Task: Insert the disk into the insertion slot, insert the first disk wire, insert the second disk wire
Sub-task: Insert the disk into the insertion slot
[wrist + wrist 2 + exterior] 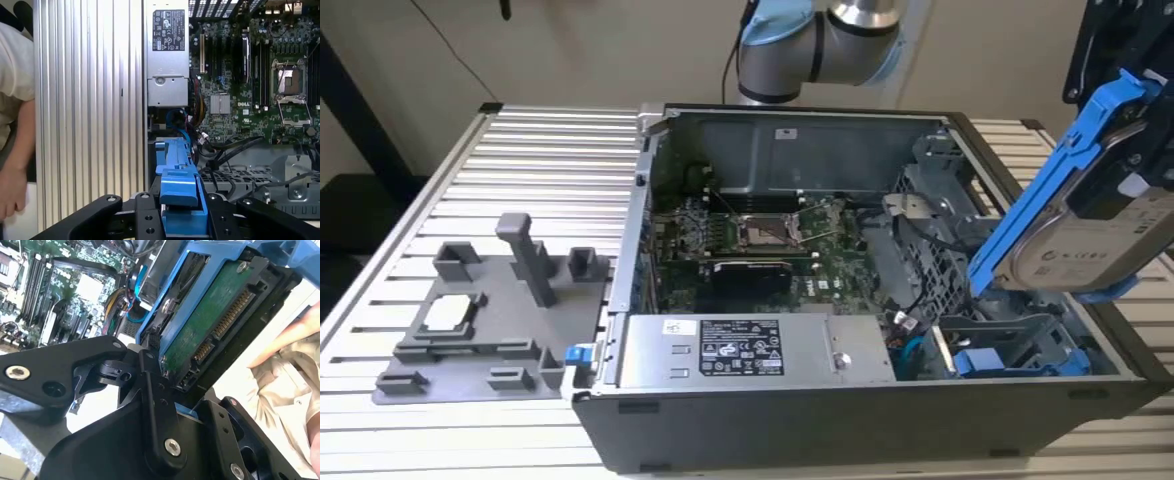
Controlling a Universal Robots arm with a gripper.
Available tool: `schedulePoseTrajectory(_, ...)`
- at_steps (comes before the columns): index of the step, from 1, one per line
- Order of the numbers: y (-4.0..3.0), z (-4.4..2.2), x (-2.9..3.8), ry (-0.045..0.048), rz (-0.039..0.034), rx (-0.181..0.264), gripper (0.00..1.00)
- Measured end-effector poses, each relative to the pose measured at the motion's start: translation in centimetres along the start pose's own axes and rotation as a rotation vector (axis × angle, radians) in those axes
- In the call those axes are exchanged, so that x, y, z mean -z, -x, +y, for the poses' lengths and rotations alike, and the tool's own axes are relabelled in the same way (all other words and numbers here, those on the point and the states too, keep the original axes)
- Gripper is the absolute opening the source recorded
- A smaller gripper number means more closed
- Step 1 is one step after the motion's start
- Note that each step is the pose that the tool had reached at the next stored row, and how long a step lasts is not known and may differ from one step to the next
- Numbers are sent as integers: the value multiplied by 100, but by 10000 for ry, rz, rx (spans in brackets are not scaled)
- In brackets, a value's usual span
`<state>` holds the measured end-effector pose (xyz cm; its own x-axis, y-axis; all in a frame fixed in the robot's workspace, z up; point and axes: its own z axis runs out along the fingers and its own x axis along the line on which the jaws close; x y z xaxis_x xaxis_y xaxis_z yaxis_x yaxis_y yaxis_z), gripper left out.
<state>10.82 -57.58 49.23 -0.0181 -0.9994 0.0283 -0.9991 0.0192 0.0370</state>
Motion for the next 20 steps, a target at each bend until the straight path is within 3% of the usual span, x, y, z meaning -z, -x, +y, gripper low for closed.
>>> schedulePoseTrajectory(20,4,-9,-137,-102,0,-5,33)
